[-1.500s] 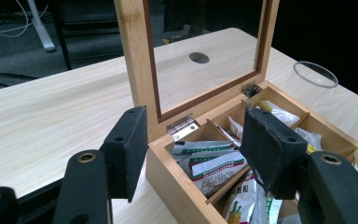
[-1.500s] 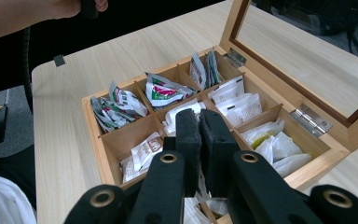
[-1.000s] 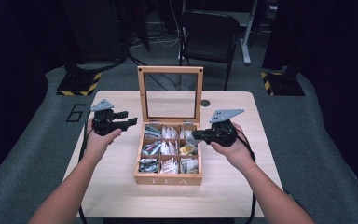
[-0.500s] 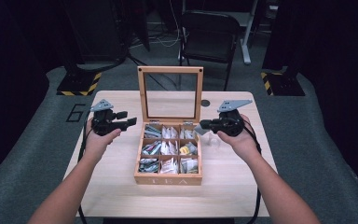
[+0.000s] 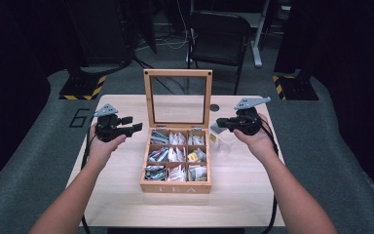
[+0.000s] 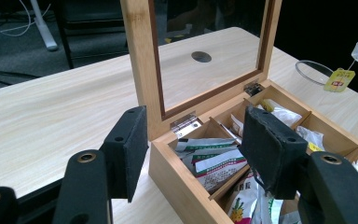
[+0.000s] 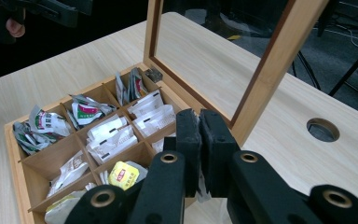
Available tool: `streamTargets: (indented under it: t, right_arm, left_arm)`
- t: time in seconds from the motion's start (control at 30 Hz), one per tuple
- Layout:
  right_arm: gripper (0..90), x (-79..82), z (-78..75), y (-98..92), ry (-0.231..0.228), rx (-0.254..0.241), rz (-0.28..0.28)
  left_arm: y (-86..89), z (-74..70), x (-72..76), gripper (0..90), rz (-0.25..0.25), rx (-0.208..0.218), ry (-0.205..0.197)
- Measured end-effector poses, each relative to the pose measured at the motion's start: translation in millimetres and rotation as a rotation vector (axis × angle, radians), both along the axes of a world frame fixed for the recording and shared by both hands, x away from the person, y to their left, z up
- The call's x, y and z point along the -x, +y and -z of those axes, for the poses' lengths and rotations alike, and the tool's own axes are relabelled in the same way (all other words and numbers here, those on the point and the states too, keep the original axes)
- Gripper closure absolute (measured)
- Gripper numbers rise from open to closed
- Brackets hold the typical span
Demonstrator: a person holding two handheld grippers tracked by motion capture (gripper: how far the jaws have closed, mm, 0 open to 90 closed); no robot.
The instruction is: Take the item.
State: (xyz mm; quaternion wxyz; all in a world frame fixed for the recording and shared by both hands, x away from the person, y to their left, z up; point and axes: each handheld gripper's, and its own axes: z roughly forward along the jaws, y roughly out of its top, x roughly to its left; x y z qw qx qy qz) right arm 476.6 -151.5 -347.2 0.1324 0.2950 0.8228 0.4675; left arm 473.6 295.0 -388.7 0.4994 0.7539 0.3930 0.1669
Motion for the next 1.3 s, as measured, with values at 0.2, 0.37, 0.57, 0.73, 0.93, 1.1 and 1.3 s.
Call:
streamTargets:
  t: [0.2, 0.37, 0.57, 0.73, 0.93, 1.1, 1.3]
  right_arm:
    - [86.4, -4.1, 1.6, -7.9, -0.004, -0.002, 0.015]
    - [86.4, -6.4, 4.3, -14.3, 0.002, 0.003, 0.035]
    - [86.4, -10.5, 7.5, -22.1, 0.0, 0.004, 0.057]
    - [86.4, -14.9, 8.6, -27.4, 0.005, 0.006, 0.076]
    - [86.3, -19.5, 9.8, -32.4, 0.001, 0.01, 0.093]
    - [86.3, -22.9, 11.4, -35.7, 0.003, 0.008, 0.107]
    - [86.3, -27.1, 15.4, -40.3, 0.01, 0.013, 0.126]
  left_arm:
    - [3.7, 2.9, 1.4, 41.1, -0.009, 0.007, 0.003]
    - [5.4, 6.8, 2.7, 41.1, -0.016, 0.01, 0.006]
    - [7.9, 7.9, 4.0, 41.1, -0.016, 0.003, 0.013]
    - [8.4, 8.7, 4.9, 41.1, -0.023, 0.006, 0.012]
    - [9.0, 7.4, 7.0, 41.2, -0.025, 0.004, 0.01]
    - [10.6, 6.8, 8.4, 41.2, -0.031, 0.004, 0.012]
    - [13.0, 5.5, 10.1, 41.1, -0.032, -0.003, 0.01]
